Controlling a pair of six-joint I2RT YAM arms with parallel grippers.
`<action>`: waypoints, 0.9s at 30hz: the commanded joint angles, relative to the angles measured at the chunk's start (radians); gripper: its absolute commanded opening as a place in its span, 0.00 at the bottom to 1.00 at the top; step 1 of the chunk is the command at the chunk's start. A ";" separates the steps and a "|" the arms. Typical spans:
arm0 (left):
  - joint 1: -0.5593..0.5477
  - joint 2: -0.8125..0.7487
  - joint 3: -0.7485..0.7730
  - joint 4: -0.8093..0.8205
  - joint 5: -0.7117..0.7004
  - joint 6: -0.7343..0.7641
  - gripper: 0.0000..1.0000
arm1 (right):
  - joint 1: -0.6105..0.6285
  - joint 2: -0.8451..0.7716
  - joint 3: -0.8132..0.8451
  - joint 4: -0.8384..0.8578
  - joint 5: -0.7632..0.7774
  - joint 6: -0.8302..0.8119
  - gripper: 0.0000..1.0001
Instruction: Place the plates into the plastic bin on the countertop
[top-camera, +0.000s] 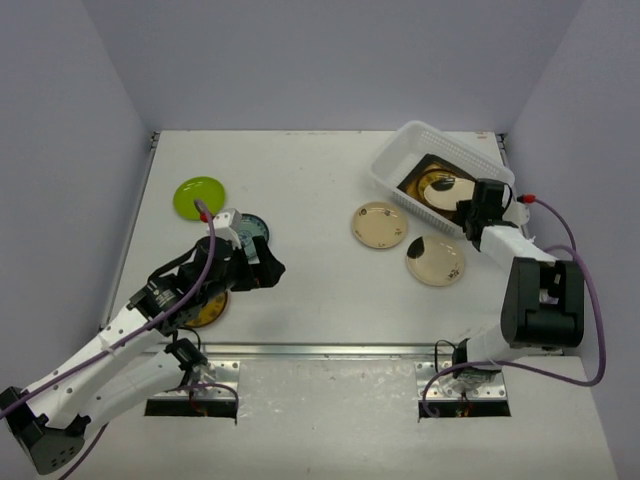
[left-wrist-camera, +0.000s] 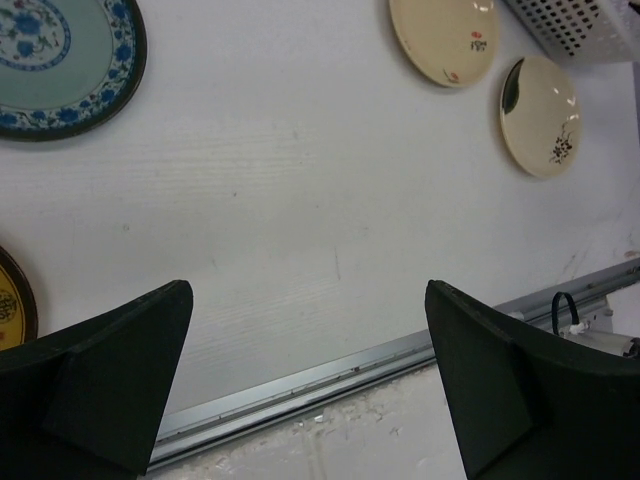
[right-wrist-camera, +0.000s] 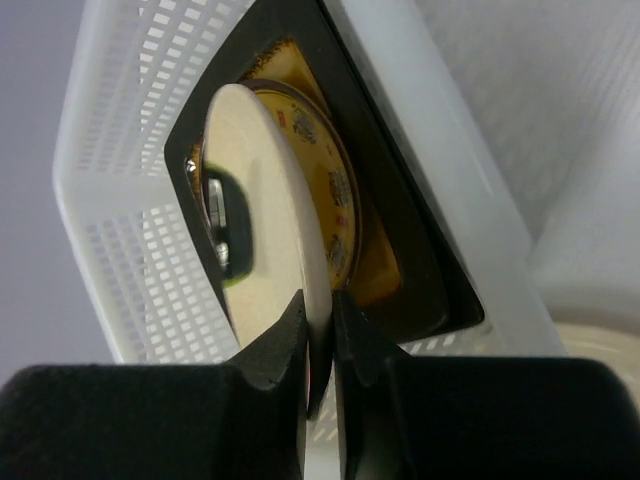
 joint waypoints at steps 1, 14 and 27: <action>-0.003 -0.013 -0.015 0.031 0.049 0.019 1.00 | -0.002 0.059 0.118 0.024 0.059 -0.019 0.15; -0.003 0.098 -0.094 0.219 0.108 -0.066 1.00 | -0.002 -0.137 0.141 -0.166 -0.070 -0.191 0.99; 0.011 0.909 0.208 0.703 0.211 -0.126 1.00 | -0.002 -0.617 -0.180 -0.300 -0.767 -0.569 0.99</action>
